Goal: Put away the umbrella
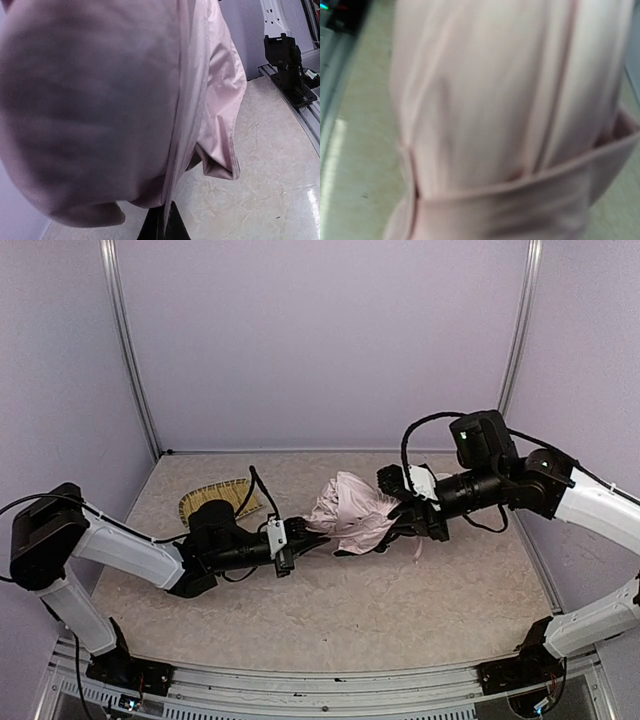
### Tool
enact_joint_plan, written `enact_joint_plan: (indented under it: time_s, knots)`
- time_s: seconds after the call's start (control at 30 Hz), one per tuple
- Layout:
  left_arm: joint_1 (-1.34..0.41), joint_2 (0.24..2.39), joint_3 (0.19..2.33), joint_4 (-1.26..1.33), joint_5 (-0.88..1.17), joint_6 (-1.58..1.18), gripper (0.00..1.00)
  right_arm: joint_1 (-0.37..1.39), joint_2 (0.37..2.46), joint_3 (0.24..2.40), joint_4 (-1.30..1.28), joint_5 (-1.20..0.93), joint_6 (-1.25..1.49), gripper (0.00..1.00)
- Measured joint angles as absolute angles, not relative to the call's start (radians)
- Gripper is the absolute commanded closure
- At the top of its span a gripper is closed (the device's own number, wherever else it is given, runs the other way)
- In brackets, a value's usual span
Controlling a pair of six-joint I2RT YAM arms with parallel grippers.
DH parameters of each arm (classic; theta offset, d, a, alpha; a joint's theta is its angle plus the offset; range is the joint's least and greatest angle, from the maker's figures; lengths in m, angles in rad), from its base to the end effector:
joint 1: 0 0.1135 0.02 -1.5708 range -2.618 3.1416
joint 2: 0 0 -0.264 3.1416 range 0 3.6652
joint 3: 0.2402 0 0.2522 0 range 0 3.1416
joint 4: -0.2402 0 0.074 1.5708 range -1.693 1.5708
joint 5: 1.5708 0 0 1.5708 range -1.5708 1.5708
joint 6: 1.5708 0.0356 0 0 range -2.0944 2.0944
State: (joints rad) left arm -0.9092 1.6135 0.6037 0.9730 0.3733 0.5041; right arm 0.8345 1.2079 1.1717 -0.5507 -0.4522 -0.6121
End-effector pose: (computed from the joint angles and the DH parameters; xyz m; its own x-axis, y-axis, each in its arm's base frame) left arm 0.1860 -0.2600 0.1978 0.4432 0.1628 -0.8815 0.8503 0.2351 0.4709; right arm 0.1641 0.2042 0.3527 0.2190 -0.5280 -0.8205 -0.9591 0.0380 -0.2804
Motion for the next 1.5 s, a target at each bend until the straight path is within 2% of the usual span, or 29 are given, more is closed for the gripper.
enact_joint_plan:
  time_s: [0.13, 0.27, 0.57, 0.9, 1.07, 1.2, 1.33, 1.5]
  knots:
    - [-0.905, 1.676, 0.648, 1.016, 0.399, 0.574, 1.0, 0.838, 1.203, 1.171, -0.584, -0.529, -0.633, 1.0]
    - [-0.903, 1.762, 0.63, 1.175, 0.437, 0.651, 1.0, 0.887, 1.213, 1.157, -0.602, -0.536, -0.651, 1.0]
    - [-0.879, 1.876, 0.602, 1.282, 0.614, 0.796, 1.0, 1.066, 1.229, 1.03, -0.541, -0.376, -0.64, 1.0]
    - [-0.835, 1.928, 0.536, 1.229, 0.761, 0.987, 1.0, 1.204, 1.333, 0.884, -0.331, -0.225, -0.617, 1.0]
    - [-0.861, 1.922, 0.559, 1.223, 0.737, 0.886, 1.0, 1.282, 1.414, 0.825, -0.266, -0.123, -0.688, 1.0]
    - [-0.857, 1.909, 0.571, 1.19, 0.763, 0.822, 1.0, 1.308, 1.362, 0.817, -0.255, -0.089, -0.727, 1.0]
    - [-0.862, 1.886, 0.653, 1.09, 0.786, 0.867, 1.0, 1.313, 1.327, 0.801, -0.244, -0.057, -0.76, 1.0]
    - [-0.883, 1.898, 0.668, 0.991, 0.767, 0.932, 1.0, 1.312, 1.42, 0.796, -0.227, -0.077, -0.723, 1.0]
